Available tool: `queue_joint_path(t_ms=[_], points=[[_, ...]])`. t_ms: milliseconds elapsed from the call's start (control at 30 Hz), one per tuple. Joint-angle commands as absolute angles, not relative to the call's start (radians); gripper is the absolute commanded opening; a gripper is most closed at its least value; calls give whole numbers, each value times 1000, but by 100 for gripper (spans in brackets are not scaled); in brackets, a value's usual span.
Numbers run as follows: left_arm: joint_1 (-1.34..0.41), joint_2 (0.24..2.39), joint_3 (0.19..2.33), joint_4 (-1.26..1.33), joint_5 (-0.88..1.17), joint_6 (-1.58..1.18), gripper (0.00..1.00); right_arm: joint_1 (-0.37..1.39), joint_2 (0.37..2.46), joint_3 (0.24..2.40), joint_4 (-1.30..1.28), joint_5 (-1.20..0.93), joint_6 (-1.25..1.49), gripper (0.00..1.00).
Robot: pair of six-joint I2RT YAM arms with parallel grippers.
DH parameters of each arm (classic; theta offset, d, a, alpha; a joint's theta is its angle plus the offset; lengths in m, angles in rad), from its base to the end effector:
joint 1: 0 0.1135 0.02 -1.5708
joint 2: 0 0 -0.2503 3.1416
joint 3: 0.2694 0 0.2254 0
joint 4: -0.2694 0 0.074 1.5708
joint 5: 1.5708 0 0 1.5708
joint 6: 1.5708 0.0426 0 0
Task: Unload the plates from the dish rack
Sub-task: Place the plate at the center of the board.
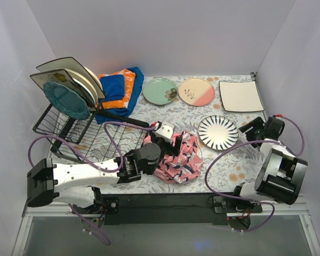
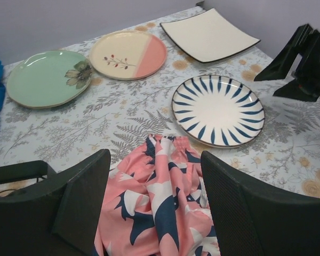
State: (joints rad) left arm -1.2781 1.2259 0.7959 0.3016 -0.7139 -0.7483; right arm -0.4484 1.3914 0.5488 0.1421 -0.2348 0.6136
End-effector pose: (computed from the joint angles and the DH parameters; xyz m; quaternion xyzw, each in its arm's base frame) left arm 0.1026 -0.2440 0.2994 -0.0384 0.7395 -0.3861 0.5500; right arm 0.2322 -0.1007 0.1631 0.4135 0.8016 0.1404 0.4085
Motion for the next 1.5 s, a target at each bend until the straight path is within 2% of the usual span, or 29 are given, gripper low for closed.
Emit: queue_joint_path(t_ms=[0, 100, 267, 367, 533, 700, 867, 1033, 1467], points=[[-1279, 1267, 906, 263, -859, -735, 67, -252, 1312, 771, -67, -58, 476, 73], [-1247, 1305, 1011, 58, -914, -773, 67, -143, 1264, 827, -89, -104, 437, 72], [-1076, 1289, 1209, -175, -755, -954, 65, 49, 1186, 867, -117, -90, 377, 70], [-1011, 1290, 1313, -280, -842, -982, 61, 89, 1164, 850, -104, -98, 380, 70], [-882, 1269, 1477, -523, -963, -1034, 60, 109, 1183, 841, -68, -144, 406, 70], [-760, 1186, 1531, -567, -1015, -993, 56, 138, 1195, 842, -43, -170, 413, 70], [-568, 1189, 1588, -718, -913, -1043, 55, 143, 1187, 844, -38, -167, 419, 70], [-462, 1125, 1527, -746, -908, -1051, 52, 146, 1169, 842, -40, -150, 413, 70], [-454, 1055, 1545, -839, -939, -1089, 48, 149, 1173, 844, -38, -141, 408, 69]])
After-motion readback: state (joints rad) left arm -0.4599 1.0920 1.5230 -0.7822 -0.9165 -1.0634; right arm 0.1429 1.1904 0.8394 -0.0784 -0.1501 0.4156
